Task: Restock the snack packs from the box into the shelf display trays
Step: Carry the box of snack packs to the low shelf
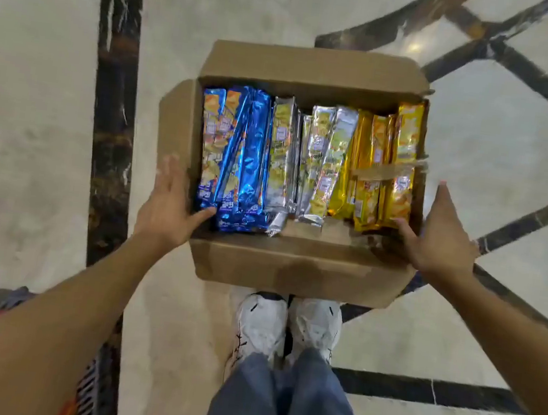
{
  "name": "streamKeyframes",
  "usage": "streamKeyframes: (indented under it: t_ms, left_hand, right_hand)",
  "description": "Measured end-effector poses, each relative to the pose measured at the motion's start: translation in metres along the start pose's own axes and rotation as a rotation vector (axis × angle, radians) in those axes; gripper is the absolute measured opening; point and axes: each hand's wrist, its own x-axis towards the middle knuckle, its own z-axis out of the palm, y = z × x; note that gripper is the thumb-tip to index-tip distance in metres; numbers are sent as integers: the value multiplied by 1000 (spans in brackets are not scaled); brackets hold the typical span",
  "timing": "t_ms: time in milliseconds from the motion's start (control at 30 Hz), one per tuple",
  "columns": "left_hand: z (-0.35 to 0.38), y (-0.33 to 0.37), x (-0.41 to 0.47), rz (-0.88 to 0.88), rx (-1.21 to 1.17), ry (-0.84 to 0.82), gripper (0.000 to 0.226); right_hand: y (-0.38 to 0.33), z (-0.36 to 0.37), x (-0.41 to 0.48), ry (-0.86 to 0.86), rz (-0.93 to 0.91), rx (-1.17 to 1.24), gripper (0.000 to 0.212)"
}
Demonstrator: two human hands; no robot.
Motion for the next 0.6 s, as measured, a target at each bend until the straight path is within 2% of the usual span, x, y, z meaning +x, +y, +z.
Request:
streamKeyframes:
  t_ms: [167,267,400,500,600]
  left_hand:
    - [45,-33,28,-21,-30,2,103]
    - [54,-33,36,-32,-133,61,93]
    - [57,-31,38,18,-318,107,77]
    - [62,-32,37,85,-429,133,70]
    - [63,-33,38,80,-447,173,67]
  right_hand:
    - [15,52,20,66,-17,148,67]
    - [22,65,32,121,84,110,61]
    - [29,73,41,186,97,85,36]
    - [31,77,43,244,98,50,32]
    - [27,76,40,277,74,46,32]
